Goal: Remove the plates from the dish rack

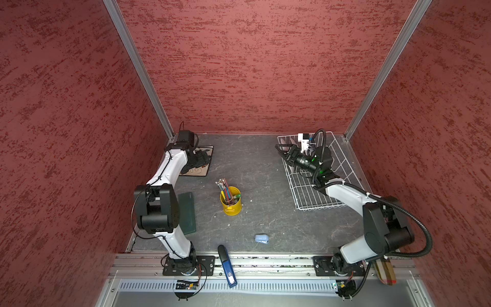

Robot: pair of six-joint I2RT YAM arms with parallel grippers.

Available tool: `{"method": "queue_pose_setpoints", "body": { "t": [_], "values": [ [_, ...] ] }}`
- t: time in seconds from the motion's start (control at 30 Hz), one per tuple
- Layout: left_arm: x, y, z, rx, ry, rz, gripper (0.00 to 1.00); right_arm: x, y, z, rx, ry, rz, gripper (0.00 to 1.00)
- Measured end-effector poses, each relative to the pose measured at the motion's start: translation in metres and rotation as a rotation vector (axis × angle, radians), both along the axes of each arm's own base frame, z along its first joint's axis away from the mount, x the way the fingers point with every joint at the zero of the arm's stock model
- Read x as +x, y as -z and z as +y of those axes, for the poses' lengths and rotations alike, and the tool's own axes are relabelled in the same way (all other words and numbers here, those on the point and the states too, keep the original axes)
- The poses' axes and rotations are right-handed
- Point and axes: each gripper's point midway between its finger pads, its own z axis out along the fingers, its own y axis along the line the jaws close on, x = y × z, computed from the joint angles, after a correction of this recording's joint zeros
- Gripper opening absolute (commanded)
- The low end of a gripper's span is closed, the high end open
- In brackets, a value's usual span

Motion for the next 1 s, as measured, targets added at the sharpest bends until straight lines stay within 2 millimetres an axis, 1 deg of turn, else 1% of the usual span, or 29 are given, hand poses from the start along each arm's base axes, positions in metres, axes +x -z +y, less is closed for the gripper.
{"method": "queue_pose_setpoints", "body": {
  "t": [0.1, 0.17, 0.27, 0.43, 0.63, 0.77, 0.93, 1.0],
  "values": [
    [-0.011, 0.011, 0.011, -0.029, -0.039, 0.017, 0.99, 0.001, -0.006, 0.001, 0.004, -0.002, -0.012, 0.87],
    [-0.013, 0.018, 0.016, -0.045, -0.06, 0.017, 0.99, 0.001, -0.007, 0.001, 0.005, -0.003, -0.017, 0.87],
    [-0.014, 0.026, 0.018, -0.072, -0.075, 0.015, 0.99, 0.001, -0.007, 0.001, 0.005, -0.003, -0.016, 0.87],
    [-0.004, 0.036, 0.016, -0.117, -0.085, -0.002, 0.99, 0.001, -0.007, 0.001, 0.004, -0.003, -0.014, 0.87],
    [0.002, 0.057, 0.016, -0.146, -0.091, 0.026, 0.99, 0.001, -0.006, 0.001, 0.001, -0.003, -0.014, 0.87],
    [0.006, 0.062, 0.016, -0.153, -0.091, 0.023, 0.99, 0.001, -0.006, 0.001, -0.001, -0.003, -0.013, 0.87],
    [0.011, 0.072, 0.017, -0.158, -0.097, 0.029, 0.99, -0.001, -0.01, 0.0, 0.001, -0.002, -0.02, 0.87],
    [0.013, 0.072, 0.017, -0.158, -0.098, 0.018, 1.0, -0.001, -0.011, 0.0, -0.001, -0.002, -0.024, 0.87]
  ]
}}
